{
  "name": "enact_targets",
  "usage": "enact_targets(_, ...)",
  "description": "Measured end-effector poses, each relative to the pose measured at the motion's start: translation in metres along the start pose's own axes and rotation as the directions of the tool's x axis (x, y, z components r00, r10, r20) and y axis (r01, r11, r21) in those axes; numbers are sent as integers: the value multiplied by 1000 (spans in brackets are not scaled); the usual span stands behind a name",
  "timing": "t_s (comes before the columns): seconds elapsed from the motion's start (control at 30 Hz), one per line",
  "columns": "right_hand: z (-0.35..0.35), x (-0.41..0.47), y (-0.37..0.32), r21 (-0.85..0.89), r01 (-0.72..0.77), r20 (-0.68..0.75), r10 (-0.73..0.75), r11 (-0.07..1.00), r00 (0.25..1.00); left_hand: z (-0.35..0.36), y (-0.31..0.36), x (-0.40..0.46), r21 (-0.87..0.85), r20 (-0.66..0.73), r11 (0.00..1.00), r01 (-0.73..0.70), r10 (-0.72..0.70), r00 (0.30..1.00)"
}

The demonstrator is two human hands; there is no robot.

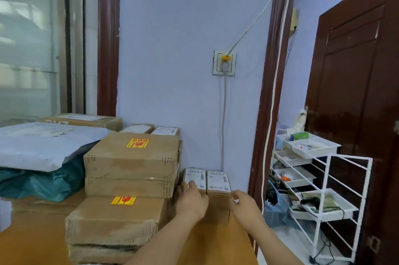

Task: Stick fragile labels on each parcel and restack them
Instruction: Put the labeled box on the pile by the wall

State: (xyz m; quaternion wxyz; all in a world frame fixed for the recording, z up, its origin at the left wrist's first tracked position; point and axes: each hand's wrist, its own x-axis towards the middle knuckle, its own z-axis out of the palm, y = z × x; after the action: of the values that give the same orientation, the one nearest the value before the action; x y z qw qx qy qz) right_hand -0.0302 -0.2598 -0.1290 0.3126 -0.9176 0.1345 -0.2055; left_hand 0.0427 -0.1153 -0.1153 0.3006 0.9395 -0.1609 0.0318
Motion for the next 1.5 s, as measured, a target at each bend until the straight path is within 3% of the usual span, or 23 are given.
enact_targets(0.17,10,28,5,34,-2,2,2,999,1000,13,-3,27,-68,7,994,91,-91,996)
enact_targets(0.37,26,55,11,176,-129,6,130,976,991,22,-9,47,-145,12,962,230,-231,973)
enact_targets(0.63,45,76,13,390,-292,43,300,873,953,28,-8,69,-421,70,820,389,-398,915)
enact_targets(1.07,30,58,21,624,-306,5,388,719,922,25,10,39,-658,73,672,339,-392,917)
enact_targets(1.3,2,32,18,668,-255,-46,380,700,924,13,23,13,-743,68,619,257,-313,947)
enact_targets(1.5,-26,-2,9,738,-275,-30,438,616,899,0,25,-6,-831,100,495,253,-314,944)
